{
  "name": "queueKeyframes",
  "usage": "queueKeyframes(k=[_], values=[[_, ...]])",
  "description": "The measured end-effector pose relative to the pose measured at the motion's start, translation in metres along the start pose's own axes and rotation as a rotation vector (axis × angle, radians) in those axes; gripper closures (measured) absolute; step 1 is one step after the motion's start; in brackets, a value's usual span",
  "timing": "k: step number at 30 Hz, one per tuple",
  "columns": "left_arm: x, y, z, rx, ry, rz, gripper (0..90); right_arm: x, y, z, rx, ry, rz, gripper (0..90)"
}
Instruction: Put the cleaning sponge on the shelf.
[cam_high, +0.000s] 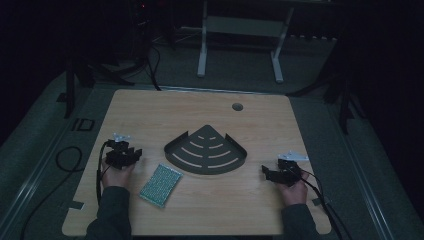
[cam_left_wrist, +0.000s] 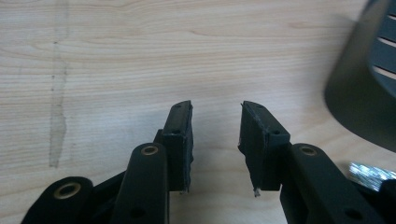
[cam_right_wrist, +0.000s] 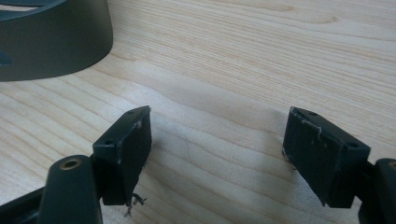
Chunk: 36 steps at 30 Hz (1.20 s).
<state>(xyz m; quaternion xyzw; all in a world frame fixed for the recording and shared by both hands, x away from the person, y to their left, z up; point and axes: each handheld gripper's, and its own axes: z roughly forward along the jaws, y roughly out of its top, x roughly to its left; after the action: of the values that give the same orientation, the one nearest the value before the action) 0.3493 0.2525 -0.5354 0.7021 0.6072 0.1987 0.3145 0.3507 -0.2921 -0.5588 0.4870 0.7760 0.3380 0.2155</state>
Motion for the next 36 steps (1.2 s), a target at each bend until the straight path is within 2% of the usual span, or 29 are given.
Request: queueKeyframes(k=[1, 5, 7, 10, 15, 20, 27, 31, 36], values=[[-0.003, 0.0, -0.004, 0.012, -0.019, 0.004, 64.5, 0.0, 0.0, 0.0, 0.0, 0.0, 0.0, 23.1], [-0.006, 0.0, -0.008, 0.026, -0.033, 0.02, 64.5, 0.0, 0.0, 0.0, 0.0, 0.0, 0.0, 23.1], [-0.011, -0.001, -0.014, 0.052, -0.045, 0.045, 64.8, 0.0, 0.0, 0.0, 0.001, 0.0, 0.0, 23.1], [-0.016, -0.002, -0.019, 0.061, -0.065, 0.072, 65.1, 0.0, 0.0, 0.0, 0.001, 0.0, -0.001, 23.1], [-0.027, -0.001, -0.025, 0.077, -0.121, 0.114, 66.1, 0.0, 0.0, 0.0, 0.001, 0.0, -0.001, 23.1], [-0.041, -0.001, -0.031, 0.096, -0.173, 0.162, 67.7, 0.0, 0.0, 0.0, 0.001, 0.0, -0.001, 23.1], [-0.062, -0.005, -0.036, 0.122, -0.223, 0.241, 69.0, 0.0, 0.0, 0.0, 0.001, 0.0, -0.001, 23.1], [-0.067, -0.007, -0.038, 0.14, -0.256, 0.254, 69.9, 0.0, 0.0, 0.0, 0.001, 0.0, -0.001, 23.1], [-0.071, -0.011, -0.039, 0.186, -0.27, 0.298, 74.3, 0.0, 0.0, 0.0, 0.001, 0.0, 0.0, 23.1]])
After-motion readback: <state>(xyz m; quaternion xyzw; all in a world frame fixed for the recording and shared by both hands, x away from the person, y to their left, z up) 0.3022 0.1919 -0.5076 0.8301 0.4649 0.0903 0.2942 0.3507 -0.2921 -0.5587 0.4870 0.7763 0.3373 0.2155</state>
